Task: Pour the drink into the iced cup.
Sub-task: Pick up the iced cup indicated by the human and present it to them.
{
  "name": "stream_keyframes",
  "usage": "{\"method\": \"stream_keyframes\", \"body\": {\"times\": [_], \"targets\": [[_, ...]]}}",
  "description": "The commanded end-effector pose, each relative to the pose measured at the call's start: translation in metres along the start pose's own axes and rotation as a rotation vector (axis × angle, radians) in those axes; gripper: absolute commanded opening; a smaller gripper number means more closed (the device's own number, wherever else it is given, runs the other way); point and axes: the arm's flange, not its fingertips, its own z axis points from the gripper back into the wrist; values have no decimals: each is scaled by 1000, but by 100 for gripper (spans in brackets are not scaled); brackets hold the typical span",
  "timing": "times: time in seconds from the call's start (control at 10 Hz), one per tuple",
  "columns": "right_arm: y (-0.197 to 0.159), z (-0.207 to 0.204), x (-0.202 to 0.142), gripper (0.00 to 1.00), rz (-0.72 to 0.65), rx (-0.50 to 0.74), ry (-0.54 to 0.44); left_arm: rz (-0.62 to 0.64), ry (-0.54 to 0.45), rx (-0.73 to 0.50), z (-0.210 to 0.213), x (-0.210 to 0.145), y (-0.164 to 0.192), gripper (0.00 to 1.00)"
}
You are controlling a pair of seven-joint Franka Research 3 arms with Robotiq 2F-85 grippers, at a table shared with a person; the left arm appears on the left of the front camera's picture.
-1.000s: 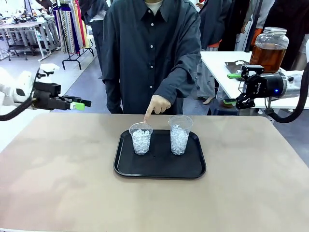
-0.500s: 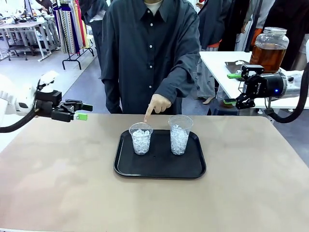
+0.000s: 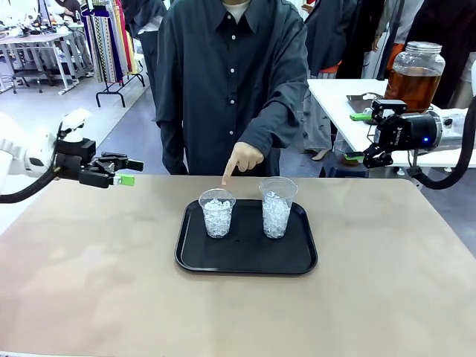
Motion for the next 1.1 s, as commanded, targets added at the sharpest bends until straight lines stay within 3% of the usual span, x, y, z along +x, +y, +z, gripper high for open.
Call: {"method": "stream_keyframes", "body": {"times": [0.0, 0.3, 0.7, 1.0], "targets": [[1, 0, 0, 100, 3, -1, -3, -179, 29, -19, -14, -13, -1, 100], [1, 0, 0, 100, 3, -1, -3, -290, 44, 3, -39, -33, -1, 100], [1, 0, 0, 100, 3, -1, -3, -183, 15, 99, -62, -58, 3, 100], [1, 0, 0, 100, 3, -1, -3, -166, 18, 86, -71, -63, 5, 100]]}}
